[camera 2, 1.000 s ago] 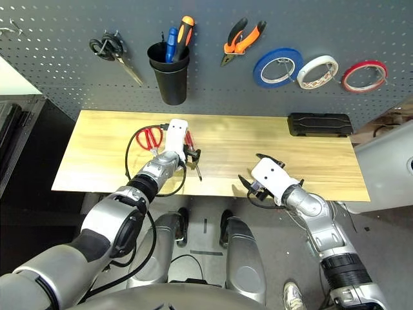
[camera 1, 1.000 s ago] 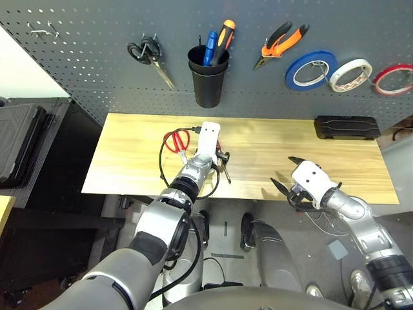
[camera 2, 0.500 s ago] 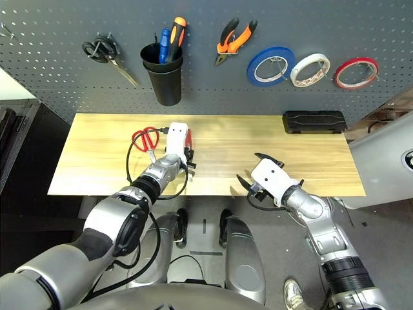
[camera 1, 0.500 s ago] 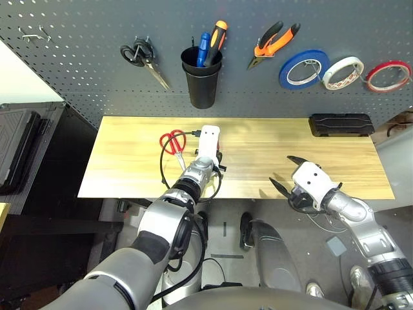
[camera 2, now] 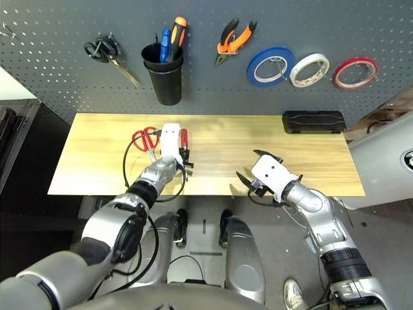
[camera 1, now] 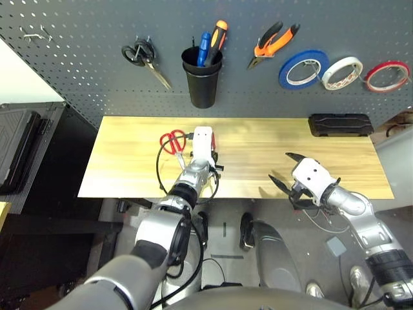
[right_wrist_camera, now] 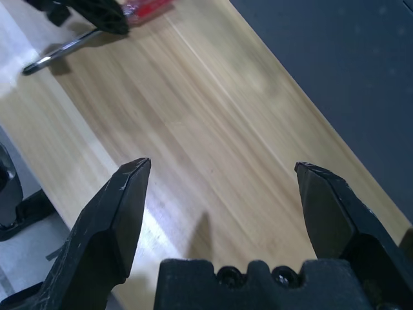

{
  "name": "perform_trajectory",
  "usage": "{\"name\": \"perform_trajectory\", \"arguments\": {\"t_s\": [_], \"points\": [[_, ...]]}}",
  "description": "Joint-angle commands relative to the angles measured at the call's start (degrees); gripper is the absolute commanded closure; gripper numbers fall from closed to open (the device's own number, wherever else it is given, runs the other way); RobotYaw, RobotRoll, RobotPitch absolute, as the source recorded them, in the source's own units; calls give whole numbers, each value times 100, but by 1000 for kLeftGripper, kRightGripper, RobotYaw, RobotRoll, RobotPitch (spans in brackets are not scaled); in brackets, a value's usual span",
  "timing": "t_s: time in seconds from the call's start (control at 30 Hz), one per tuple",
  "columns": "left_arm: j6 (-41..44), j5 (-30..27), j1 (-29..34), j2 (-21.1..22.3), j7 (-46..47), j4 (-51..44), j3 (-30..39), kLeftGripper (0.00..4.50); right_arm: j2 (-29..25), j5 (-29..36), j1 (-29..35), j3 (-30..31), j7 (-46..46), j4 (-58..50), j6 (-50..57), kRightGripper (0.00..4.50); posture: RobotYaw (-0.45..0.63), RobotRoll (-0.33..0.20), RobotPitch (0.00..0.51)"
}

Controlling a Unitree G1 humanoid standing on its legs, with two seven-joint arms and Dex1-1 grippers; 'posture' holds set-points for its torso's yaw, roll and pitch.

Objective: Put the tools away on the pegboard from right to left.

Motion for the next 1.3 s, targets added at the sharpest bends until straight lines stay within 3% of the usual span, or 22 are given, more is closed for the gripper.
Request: {"name": "perform_trajectory", "arguments": {"t_s": [0.03,0.2,0.4,0.63,0.77,0.93,1.3], "points": [[704,46,730,-94,154,-1347,-172,3719,12,40,-84,92,197,368,-191,0,249,0,247],[1343,-43,1483,-99,401,-3034,-73,3719,121,118,-439,73,347,938,-491,0,325,0,267],[1697,-167,1956,-173,576,-4513,-6,3719,299,174,-919,19,422,1739,-771,0,393,0,275],[1628,-354,2239,-221,783,-5677,161,3719,449,226,-1501,-58,433,2636,-1151,0,443,0,272],[1105,-351,2298,-49,778,-6250,198,3719,507,348,-1829,-169,458,3141,-1659,0,455,0,268],[526,-420,2036,180,650,-6890,268,3719,530,846,-2116,-460,993,3583,-2167,0,462,0,265],[932,-600,402,591,376,-7247,216,3719,67,2415,-2057,-1505,2999,3543,-2332,0,386,0,254]]}}
